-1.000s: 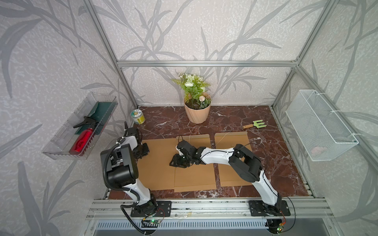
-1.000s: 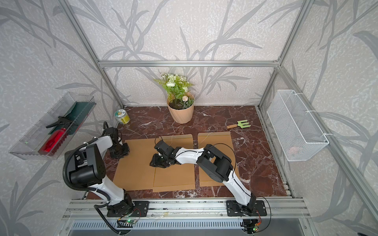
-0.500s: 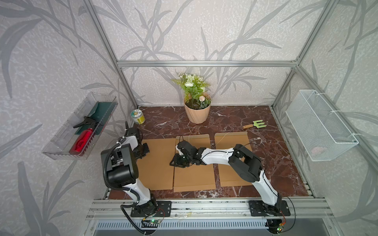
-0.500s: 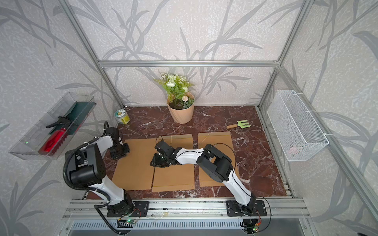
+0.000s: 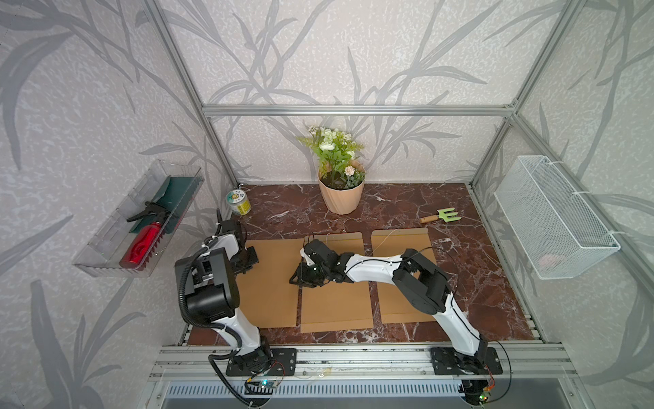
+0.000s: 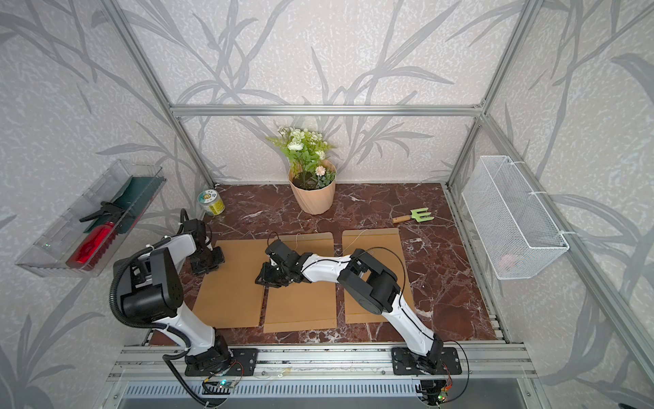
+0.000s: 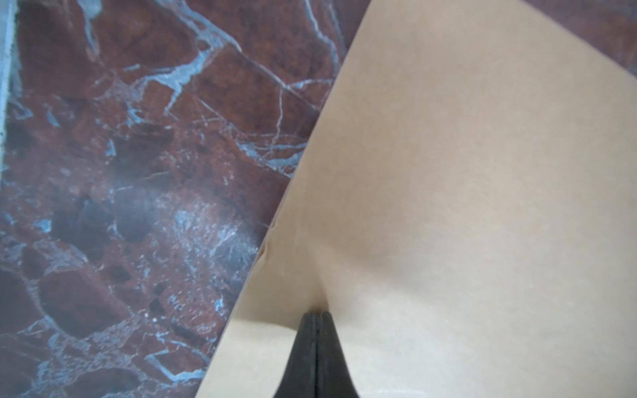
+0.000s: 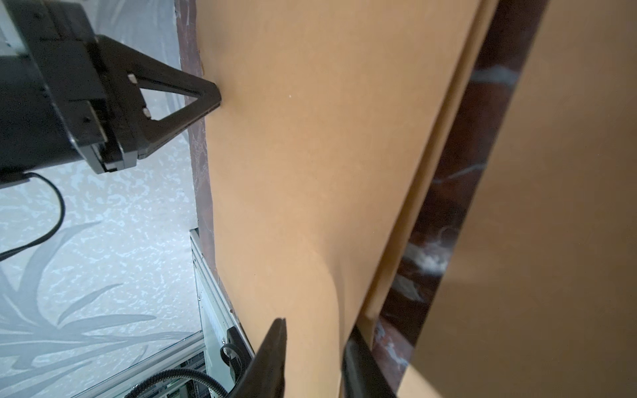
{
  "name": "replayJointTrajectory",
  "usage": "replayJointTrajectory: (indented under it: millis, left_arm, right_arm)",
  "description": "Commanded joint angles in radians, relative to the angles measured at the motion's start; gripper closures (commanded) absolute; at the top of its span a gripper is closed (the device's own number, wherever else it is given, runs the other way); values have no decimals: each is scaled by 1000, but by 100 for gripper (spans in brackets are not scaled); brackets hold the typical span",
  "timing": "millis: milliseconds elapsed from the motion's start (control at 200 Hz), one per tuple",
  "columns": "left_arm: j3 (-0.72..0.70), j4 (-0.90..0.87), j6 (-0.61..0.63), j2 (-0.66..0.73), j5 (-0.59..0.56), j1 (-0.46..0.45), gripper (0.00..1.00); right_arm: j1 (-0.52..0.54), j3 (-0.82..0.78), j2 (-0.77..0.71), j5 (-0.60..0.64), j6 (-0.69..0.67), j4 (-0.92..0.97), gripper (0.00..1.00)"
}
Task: Open the file bag
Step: Pick up the file bag from the center of the board.
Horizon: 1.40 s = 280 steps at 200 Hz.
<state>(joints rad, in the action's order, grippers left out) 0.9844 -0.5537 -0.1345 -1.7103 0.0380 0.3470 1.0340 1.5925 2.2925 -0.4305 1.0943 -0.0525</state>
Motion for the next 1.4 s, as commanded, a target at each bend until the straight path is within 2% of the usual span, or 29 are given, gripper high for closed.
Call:
replayJointTrajectory:
  millis: [0,140,310,400,620,715,885,1210,1395]
  left_arm:
    - [-9,-55,-10,-36,60,-13,100]
    - [-9,-55,-11,-29,66,-13,100]
    - [-7,-55,-16,-18,79,-13,100]
    - [-4,-55,-23,1,88,-12,100]
    - [3,-25,-99,98,181,-1,75]
    - [32,-11,-135,142,263,-3,70]
    - [91,40,-219,220,386,-11,66]
    - [153,85,-271,325,476,-61,62]
    - [170,165,-368,366,505,-93,59]
  right_arm:
    - [-3,56,35,-12,7,-15,72]
    - [-3,64,49,-5,11,5,78]
    - [-5,59,47,18,-7,23,100]
    - [-4,47,33,31,-27,23,100]
    - [-4,62,-23,42,-154,107,100]
    - [-4,73,-62,40,-240,155,100]
    - [-41,79,-138,46,-385,247,100]
    - [-66,184,-195,11,-638,442,100]
    - [-66,228,-219,50,-724,536,100]
